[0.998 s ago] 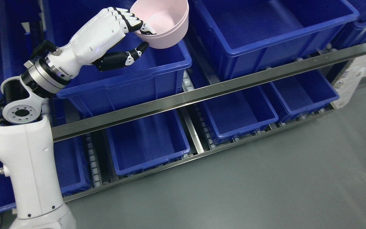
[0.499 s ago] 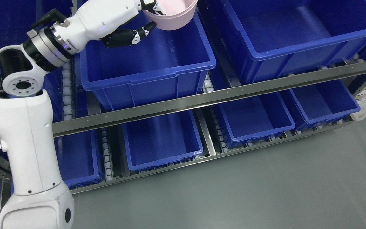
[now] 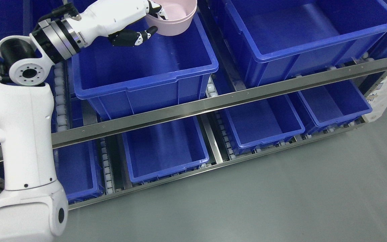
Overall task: Stack pink IKEA bowls on left shelf middle
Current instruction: 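Lower the bowls into the middle-shelf blue bin and release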
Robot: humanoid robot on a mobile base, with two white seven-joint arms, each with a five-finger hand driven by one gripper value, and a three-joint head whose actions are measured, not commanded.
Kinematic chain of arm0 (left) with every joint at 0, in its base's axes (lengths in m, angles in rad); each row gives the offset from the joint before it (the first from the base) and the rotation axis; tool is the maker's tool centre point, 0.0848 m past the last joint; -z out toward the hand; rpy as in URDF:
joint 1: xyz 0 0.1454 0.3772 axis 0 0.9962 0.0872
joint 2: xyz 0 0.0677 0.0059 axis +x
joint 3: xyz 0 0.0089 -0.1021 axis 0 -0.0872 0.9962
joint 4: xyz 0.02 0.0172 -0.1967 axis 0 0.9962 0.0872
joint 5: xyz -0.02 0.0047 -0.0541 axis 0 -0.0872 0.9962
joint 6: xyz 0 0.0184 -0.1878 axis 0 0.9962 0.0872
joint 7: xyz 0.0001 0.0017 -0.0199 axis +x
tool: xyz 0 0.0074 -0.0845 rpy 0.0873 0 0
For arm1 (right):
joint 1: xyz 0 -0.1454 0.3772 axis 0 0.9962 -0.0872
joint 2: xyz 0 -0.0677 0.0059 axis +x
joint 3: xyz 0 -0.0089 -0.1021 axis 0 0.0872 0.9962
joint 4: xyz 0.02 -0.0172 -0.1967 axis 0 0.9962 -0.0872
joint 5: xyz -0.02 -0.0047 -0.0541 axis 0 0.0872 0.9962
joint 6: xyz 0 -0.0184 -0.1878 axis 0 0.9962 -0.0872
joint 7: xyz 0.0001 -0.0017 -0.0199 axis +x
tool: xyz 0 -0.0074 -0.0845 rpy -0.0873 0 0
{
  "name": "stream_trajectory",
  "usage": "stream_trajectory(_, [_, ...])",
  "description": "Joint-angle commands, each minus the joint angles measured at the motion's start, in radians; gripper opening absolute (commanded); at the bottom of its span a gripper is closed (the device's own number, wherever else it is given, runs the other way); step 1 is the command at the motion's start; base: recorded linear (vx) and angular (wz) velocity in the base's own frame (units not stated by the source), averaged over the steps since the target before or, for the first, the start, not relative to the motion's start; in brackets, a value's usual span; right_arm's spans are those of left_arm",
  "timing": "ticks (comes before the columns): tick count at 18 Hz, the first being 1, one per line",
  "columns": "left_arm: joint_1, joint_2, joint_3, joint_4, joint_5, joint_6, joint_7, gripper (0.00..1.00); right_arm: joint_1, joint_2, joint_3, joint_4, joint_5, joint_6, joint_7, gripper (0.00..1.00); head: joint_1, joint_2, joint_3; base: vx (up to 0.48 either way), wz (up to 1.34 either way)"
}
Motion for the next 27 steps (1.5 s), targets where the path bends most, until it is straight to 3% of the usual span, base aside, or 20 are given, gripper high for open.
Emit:
stream_trajectory(1, [-0.02, 0.113, -0.026, 0.193, -0.033, 0.0, 0.002, 0.06, 0.029, -0.017, -0.011, -0.034, 0.0, 0.0, 0.001, 1.0, 0.0, 0.0, 0.0, 0.01, -0.08])
stream_trajectory(14, [-0.02, 0.098, -0.077, 0.285, -0.035, 0.022, 0.104, 0.13, 0.029, -0.017, -0.011, -0.034, 0.0, 0.0, 0.001, 1.0, 0.0, 0.0, 0.0, 0.0, 0.0])
stream_trajectory(21, [-0.022, 0.11, -0.067, 0.301, -0.035, 0.031, 0.214, 0.62, 0.029, -0.017, -0.011, -0.034, 0.0, 0.0, 0.001, 1.0, 0.0, 0.0, 0.0, 0.0, 0.0])
stream_trajectory(22, [-0.022, 0.109, -0.06, 0.299, -0.035, 0.049, 0.214, 0.75, 0.029, -0.017, -0.012, -0.034, 0.0, 0.0, 0.001, 1.0, 0.0, 0.0, 0.0, 0.0, 0.0])
stream_trajectory(27, [-0.027, 0.11, -0.049, 0.299, -0.035, 0.086, 0.214, 0.97, 0.029, -0.017, -0.011, -0.034, 0.0, -0.001, 0.001, 1.0, 0.0, 0.0, 0.0, 0.0, 0.0])
